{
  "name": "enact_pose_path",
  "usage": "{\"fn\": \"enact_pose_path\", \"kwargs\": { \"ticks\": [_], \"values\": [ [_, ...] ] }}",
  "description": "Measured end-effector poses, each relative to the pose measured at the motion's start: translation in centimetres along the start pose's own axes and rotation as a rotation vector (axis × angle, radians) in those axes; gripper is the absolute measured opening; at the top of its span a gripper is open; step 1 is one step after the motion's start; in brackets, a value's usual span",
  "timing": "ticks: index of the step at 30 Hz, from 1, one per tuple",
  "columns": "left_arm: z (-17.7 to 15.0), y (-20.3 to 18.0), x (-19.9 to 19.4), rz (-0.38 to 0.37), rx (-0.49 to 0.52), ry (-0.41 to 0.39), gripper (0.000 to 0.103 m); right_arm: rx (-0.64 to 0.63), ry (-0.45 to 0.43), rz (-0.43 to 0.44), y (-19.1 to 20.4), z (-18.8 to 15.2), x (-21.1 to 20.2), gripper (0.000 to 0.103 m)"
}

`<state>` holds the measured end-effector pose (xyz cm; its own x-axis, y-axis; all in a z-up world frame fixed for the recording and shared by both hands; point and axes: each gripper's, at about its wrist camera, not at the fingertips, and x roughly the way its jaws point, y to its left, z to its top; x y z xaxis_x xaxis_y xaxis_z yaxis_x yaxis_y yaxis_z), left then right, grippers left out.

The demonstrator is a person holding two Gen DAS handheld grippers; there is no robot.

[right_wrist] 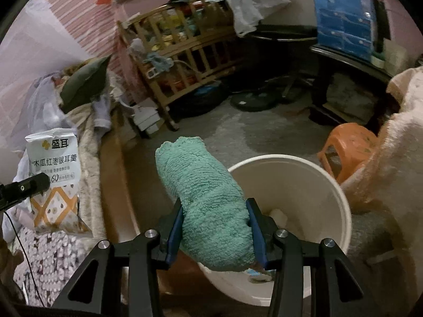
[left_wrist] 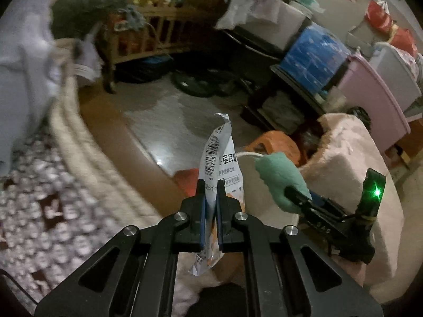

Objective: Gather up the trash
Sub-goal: 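Carry the snack bag with the left tool while the right tool carries the towel to the bucket, then open both tools to drop the towel and snack bag into the bucket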

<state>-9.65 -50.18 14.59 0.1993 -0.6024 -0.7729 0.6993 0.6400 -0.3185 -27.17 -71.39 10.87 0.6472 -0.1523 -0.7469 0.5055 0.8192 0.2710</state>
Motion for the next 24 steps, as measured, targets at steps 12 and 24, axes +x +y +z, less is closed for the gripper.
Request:
{"fn": "enact_pose_path", "kwargs": {
  "ticks": [12,24],
  "values": [
    [-0.8,-4.5,8.6,-0.120,0.026,0.119,0.012,0.094,0.038,-0.109,-4.7,-0.7,1.8,0.044],
    [-1.8,-0.4,5.9,-0.001,-0.024,0.036,0.057,0.091,0.096,-0.073,-2.6,-1.4,3.8,0.049]
  ]
}}
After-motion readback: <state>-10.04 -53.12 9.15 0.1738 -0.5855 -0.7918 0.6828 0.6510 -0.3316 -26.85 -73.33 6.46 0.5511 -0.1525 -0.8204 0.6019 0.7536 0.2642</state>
